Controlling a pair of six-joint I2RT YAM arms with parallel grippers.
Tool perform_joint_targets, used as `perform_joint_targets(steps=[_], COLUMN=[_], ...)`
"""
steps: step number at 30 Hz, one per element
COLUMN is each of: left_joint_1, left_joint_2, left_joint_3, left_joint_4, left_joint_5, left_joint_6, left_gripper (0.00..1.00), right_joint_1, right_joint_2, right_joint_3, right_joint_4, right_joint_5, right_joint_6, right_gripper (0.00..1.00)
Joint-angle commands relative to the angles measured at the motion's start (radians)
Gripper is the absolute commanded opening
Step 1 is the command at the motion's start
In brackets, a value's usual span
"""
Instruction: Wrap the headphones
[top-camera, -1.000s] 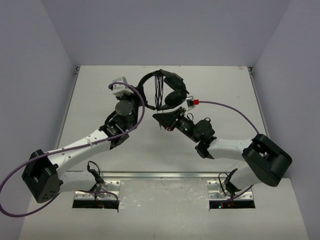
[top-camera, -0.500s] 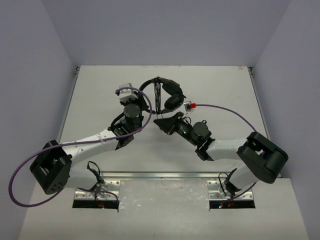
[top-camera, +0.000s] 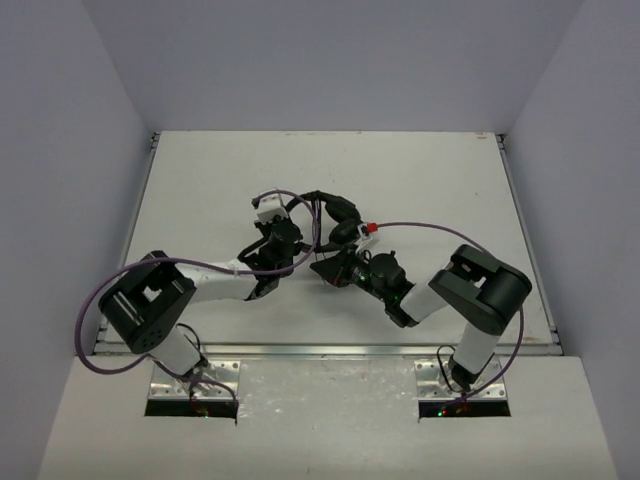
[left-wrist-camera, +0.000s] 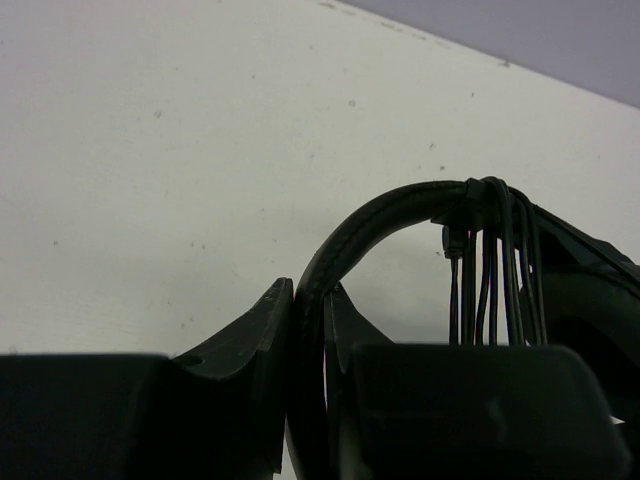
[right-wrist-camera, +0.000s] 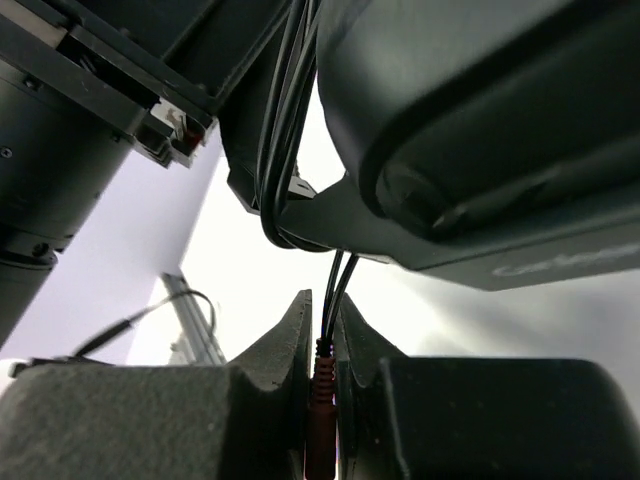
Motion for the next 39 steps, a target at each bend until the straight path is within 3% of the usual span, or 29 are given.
perform_joint_targets(steps=[1, 4, 6, 9, 14, 22, 24, 25, 28, 31, 32, 34, 37, 39], left_joint_1=[0.033, 0.068, 0.073, 0.075, 0.065, 0.039, 0.039, 0.039, 0.039, 0.041, 0.041, 0.042, 0.058, 0.075], left_joint_2=[0.031, 0.073, 0.116, 0.162, 0.18, 0.24, 0.254, 0.267, 0.283, 0.298, 0.303, 0.317, 0.333, 0.34], left_joint_3=[-0.011, -0.046, -0.033, -0.007, -0.01, 0.026, 0.033, 0.036, 0.055, 0.073, 0.076, 0.088, 0.101, 0.104], left_joint_4=[0.196, 0.316, 0.315, 0.249, 0.185, 0.114, 0.114, 0.114, 0.103, 0.091, 0.091, 0.085, 0.091, 0.097], left_joint_5=[0.016, 0.236, 0.269, 0.268, 0.205, 0.133, 0.136, 0.134, 0.139, 0.142, 0.144, 0.142, 0.185, 0.263], left_joint_6=[-0.054, 0.002, 0.006, -0.02, -0.098, -0.152, -0.142, -0.136, -0.119, -0.112, -0.11, -0.098, -0.06, -0.025], left_gripper=[0.0, 0.0, 0.01, 0.0, 0.0, 0.0, 0.0, 0.0, 0.0, 0.0, 0.0, 0.0, 0.0, 0.0], right_joint_1=[0.014, 0.002, -0.01, -0.013, -0.013, -0.01, -0.01, -0.01, -0.006, 0.001, 0.001, 0.001, 0.001, 0.001], right_joint_2=[0.028, 0.041, 0.048, 0.056, 0.073, 0.136, 0.13, 0.122, 0.073, 0.001, -0.026, -0.15, -0.396, -0.537], right_joint_3=[-0.025, -0.054, -0.077, -0.07, -0.04, -0.019, -0.03, -0.033, -0.062, -0.14, -0.163, -0.217, -0.225, -0.199], right_joint_4=[0.206, 0.24, 0.26, 0.255, 0.251, 0.26, 0.222, 0.2, 0.105, 0.097, 0.097, 0.061, -0.167, -0.417], right_joint_5=[-0.066, -0.063, -0.055, -0.077, -0.1, -0.106, -0.121, -0.13, -0.195, -0.225, -0.228, -0.247, -0.274, -0.25], right_joint_6=[0.025, 0.037, 0.071, 0.109, 0.177, 0.264, 0.295, 0.306, 0.353, 0.415, 0.425, 0.43, 0.355, 0.251], right_gripper=[0.11, 0.08, 0.06, 0.08, 0.25, 0.29, 0.36, 0.44, 0.55, 0.57, 0.66, 0.68, 0.72, 0.77])
